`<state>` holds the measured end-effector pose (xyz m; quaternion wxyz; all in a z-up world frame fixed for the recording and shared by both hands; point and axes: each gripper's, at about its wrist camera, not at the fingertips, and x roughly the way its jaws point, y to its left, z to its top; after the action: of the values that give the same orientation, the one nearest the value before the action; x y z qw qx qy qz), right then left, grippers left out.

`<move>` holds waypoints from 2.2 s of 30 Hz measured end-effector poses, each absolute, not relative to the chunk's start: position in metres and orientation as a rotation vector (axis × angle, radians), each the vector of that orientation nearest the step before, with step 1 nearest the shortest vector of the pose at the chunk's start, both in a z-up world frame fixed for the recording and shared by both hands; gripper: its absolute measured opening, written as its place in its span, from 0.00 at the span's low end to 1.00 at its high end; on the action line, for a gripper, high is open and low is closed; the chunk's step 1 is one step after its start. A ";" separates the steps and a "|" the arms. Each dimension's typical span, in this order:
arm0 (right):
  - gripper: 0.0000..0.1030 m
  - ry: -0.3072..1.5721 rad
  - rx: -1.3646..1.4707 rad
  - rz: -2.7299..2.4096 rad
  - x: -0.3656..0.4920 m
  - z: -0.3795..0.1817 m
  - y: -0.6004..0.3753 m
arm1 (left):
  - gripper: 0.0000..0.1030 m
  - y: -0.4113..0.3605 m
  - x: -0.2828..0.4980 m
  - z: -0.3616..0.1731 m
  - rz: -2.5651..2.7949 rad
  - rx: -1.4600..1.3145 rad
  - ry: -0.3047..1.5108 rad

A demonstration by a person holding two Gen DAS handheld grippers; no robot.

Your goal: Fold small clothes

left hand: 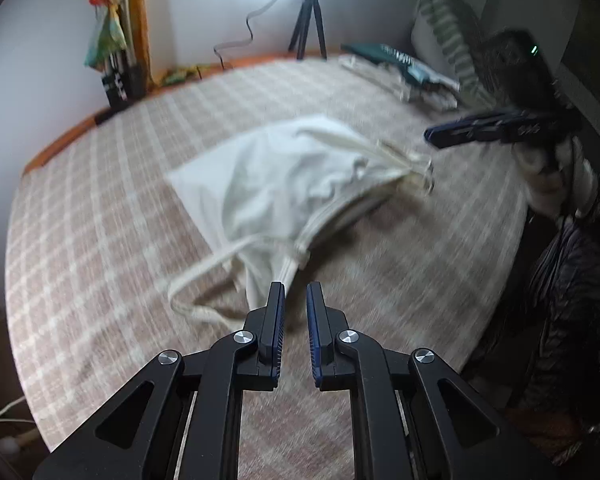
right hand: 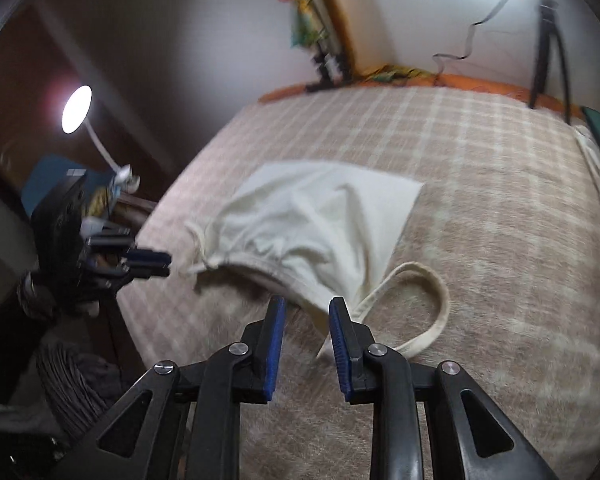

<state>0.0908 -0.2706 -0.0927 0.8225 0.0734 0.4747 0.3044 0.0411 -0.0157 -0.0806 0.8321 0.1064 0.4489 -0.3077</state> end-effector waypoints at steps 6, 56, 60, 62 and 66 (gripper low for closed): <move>0.37 1.044 0.206 0.552 0.120 -0.111 -0.272 | 0.09 -0.033 0.061 -0.070 -0.604 0.152 0.863; 0.45 1.040 0.163 0.589 0.128 -0.128 -0.268 | 0.41 0.059 0.079 -0.120 -0.420 -0.316 0.951; 0.45 1.085 0.310 0.601 0.151 -0.149 -0.274 | 0.41 0.062 0.095 -0.133 -0.417 -0.436 0.996; 0.45 1.116 0.382 0.602 0.159 -0.160 -0.279 | 0.41 0.059 0.101 -0.136 -0.421 -0.453 1.013; 0.45 1.154 0.478 0.610 0.169 -0.178 -0.283 | 0.41 0.056 0.110 -0.143 -0.435 -0.507 1.047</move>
<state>0.1692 -0.2827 -0.1783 0.7678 0.2204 0.5318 0.2811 0.1096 0.0565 -0.1432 0.8134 -0.2373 0.4903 -0.2039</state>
